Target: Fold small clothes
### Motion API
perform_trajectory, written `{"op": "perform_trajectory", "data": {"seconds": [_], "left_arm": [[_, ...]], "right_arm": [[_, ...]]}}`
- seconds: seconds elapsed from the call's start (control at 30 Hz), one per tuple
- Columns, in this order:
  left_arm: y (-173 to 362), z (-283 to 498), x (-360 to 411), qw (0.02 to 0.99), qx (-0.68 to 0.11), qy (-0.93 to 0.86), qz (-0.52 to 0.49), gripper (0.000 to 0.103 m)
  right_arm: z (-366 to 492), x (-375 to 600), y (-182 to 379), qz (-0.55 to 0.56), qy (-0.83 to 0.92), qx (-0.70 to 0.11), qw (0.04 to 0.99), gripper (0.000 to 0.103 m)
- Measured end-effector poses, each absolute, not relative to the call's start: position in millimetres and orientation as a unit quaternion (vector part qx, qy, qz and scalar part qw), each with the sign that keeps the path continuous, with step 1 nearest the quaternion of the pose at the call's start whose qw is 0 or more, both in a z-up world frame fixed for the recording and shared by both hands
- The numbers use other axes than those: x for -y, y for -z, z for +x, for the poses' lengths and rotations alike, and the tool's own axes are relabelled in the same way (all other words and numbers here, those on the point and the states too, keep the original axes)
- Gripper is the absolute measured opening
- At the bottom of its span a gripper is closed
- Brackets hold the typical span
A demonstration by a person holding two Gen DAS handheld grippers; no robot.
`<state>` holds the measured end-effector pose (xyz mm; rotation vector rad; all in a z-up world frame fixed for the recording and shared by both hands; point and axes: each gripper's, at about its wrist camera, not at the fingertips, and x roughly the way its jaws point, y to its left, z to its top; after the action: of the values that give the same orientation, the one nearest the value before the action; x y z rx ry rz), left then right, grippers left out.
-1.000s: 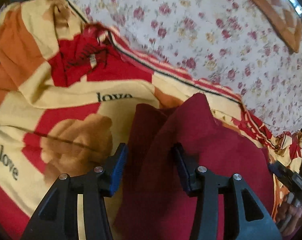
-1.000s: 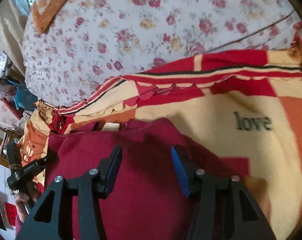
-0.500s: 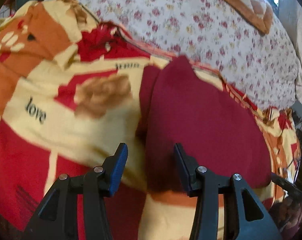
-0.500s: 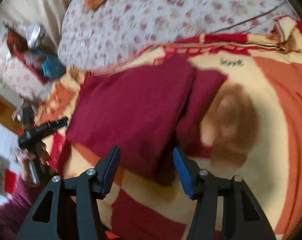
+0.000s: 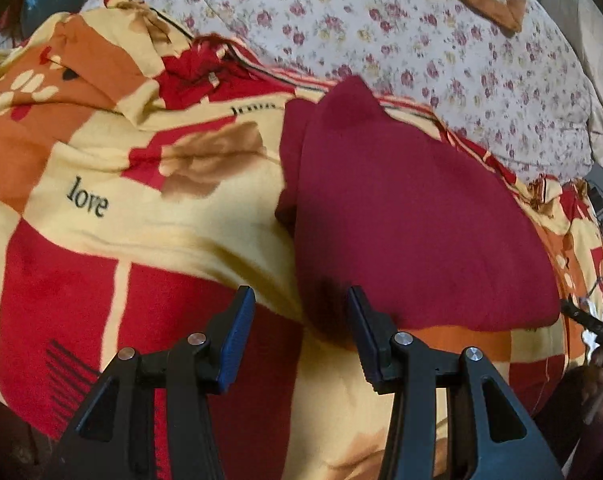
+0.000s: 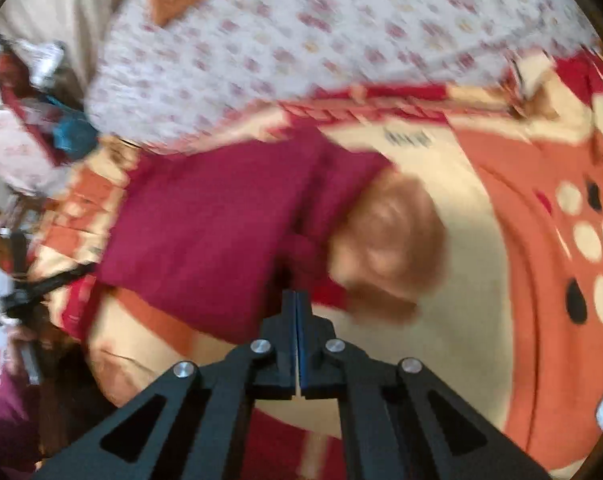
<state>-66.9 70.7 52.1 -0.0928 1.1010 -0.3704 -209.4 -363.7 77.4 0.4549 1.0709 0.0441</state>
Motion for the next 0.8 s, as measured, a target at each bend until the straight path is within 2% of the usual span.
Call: {"op": "perform_trajectory", "data": {"seconds": [0.1,0.17,0.23,0.27,0.53,0.6,0.67,0.73,0.8], "left_arm": [[-48.8,-73.1,-69.7,0.832,-0.524,0.180,-0.028,0.027],[-47.7,-77.7,-70.1,0.831,-0.525,0.182,-0.016,0.027],[-44.6,-83.4,-70.9,0.827,-0.528,0.191,-0.005,0.026],[-42.6,-85.1,-70.9,0.824,-0.531,0.196,-0.002,0.026],[-36.6,-76.3,-64.9,0.827,-0.516,0.225,-0.014,0.026],[-34.7,-72.1,-57.4,0.828,-0.509,0.235,0.002,0.019],[-35.8,-69.9,-52.8,0.830,-0.500,0.244,0.023,0.005],[-39.6,-66.7,-51.9,0.827,-0.500,0.253,0.040,0.000],[-46.7,-65.5,-56.1,0.836,-0.487,0.240,0.075,0.000]], "right_arm": [[-218.1,370.0,-78.8,0.241,-0.020,-0.500,0.832,0.000],[-220.8,369.8,-88.9,0.249,-0.021,-0.489,0.836,0.010],[-221.7,367.4,-93.4,0.260,-0.030,-0.480,0.837,0.052],[-220.4,363.0,-95.0,0.262,-0.036,-0.478,0.838,0.058],[-196.4,313.6,-89.7,0.242,-0.083,-0.499,0.828,0.061],[-193.3,304.2,-91.6,0.229,-0.086,-0.500,0.831,0.061],[-191.2,300.0,-93.2,0.226,-0.088,-0.502,0.831,0.061],[-190.1,298.6,-95.8,0.224,-0.088,-0.502,0.831,0.061],[-190.0,299.1,-100.7,0.225,-0.089,-0.499,0.832,0.061]]}}
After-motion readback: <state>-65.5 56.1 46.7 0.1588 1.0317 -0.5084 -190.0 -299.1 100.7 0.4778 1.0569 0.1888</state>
